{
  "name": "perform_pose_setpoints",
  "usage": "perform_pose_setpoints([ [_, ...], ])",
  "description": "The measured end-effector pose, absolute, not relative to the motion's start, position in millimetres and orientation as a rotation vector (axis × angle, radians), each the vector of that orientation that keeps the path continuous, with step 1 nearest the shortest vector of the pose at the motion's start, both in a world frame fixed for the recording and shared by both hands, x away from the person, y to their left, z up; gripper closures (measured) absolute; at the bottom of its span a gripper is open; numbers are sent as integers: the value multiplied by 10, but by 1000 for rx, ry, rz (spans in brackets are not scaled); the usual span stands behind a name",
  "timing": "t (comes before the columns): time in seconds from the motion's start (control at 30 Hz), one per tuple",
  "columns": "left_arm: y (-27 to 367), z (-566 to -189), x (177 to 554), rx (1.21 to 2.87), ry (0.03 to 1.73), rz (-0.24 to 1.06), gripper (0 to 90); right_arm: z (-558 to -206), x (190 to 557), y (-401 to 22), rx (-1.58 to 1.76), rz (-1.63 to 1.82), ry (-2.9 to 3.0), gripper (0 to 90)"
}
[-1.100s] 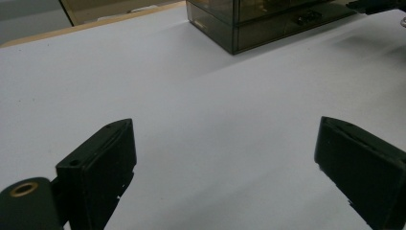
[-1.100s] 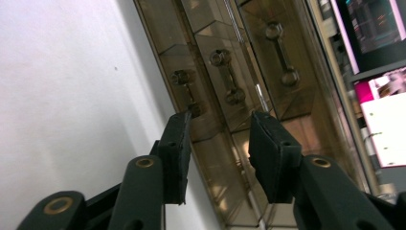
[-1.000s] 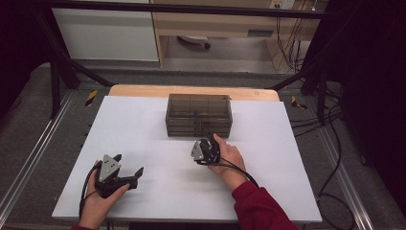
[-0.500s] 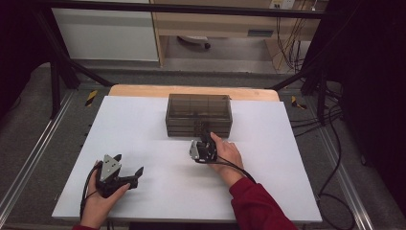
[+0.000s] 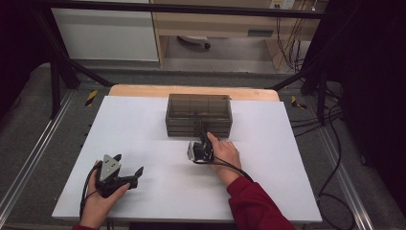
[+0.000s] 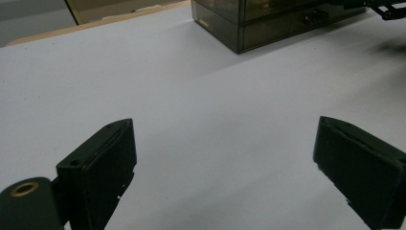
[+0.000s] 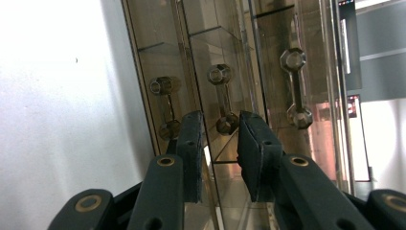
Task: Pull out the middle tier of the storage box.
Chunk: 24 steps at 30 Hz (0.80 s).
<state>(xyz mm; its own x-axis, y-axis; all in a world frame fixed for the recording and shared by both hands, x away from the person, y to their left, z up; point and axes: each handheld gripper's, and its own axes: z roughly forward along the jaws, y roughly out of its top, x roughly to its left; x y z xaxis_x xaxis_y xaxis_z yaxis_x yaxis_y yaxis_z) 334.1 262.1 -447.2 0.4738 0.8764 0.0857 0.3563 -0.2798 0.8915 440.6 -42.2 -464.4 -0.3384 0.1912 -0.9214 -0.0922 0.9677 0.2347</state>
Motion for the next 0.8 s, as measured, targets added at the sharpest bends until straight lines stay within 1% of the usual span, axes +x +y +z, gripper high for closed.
perform_pose_setpoints([
  [0.27, 2619, -4470, 3341, 1849, 1035, 747, 78, -4671, 4397, -375, 32, 233, 1863, 735],
  [0.43, 2620, -4468, 3339, 1849, 1034, 747, 78, -4669, 4394, -346, 26, 188, 1846, 789],
  [0.8, 2622, -4464, 3338, 1850, 1031, 746, 78, -4673, 4384, -323, -15, 157, 1832, 806],
])
